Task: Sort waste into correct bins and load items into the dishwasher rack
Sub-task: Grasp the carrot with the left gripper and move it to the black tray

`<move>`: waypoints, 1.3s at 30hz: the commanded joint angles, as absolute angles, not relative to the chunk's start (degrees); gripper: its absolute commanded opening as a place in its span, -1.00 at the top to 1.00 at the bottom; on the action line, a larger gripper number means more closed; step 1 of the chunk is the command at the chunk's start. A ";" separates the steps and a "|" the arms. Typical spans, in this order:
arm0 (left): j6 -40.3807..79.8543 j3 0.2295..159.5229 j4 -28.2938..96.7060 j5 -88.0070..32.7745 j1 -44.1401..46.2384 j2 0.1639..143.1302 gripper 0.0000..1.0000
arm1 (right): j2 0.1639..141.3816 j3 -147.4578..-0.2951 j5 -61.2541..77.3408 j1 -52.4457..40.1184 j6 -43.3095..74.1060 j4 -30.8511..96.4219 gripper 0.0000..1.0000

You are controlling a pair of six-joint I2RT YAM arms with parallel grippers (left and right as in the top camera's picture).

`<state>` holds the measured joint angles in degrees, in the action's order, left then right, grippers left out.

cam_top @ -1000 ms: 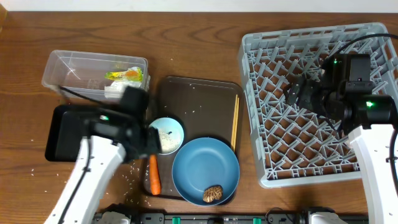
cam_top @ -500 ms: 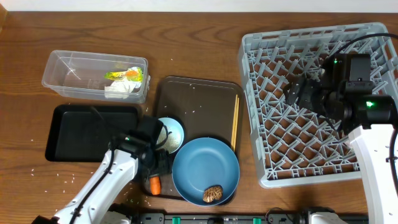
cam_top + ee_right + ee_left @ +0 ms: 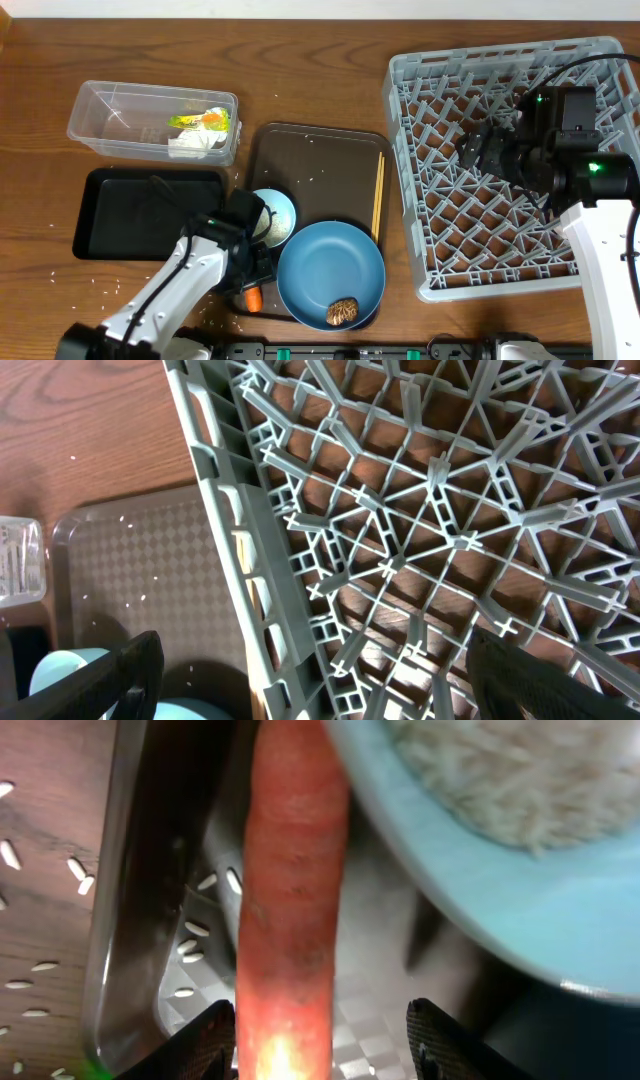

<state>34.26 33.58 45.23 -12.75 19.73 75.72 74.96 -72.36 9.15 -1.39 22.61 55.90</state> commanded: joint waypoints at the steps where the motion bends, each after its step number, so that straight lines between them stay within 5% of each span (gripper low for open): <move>1: 35.97 32.77 44.62 -13.02 19.97 78.19 -0.02 | 75.13 -72.36 8.78 -1.96 23.14 55.92 -0.81; 6: 36.16 32.97 44.64 -13.08 19.94 78.59 0.34 | 75.13 -72.36 8.78 -1.96 23.11 55.94 -0.81; 22: 35.68 47.09 61.71 -8.71 18.65 67.53 0.39 | 75.13 -72.36 8.78 -1.96 23.14 55.70 -0.81; 30: 35.68 51.62 62.28 -0.64 6.37 64.64 0.47 | 75.13 -72.36 8.80 -1.96 23.14 55.75 -0.81; 39: 45.93 49.06 45.23 -0.36 -9.87 71.09 0.48 | 75.13 -72.36 8.80 -1.96 23.14 55.57 -0.82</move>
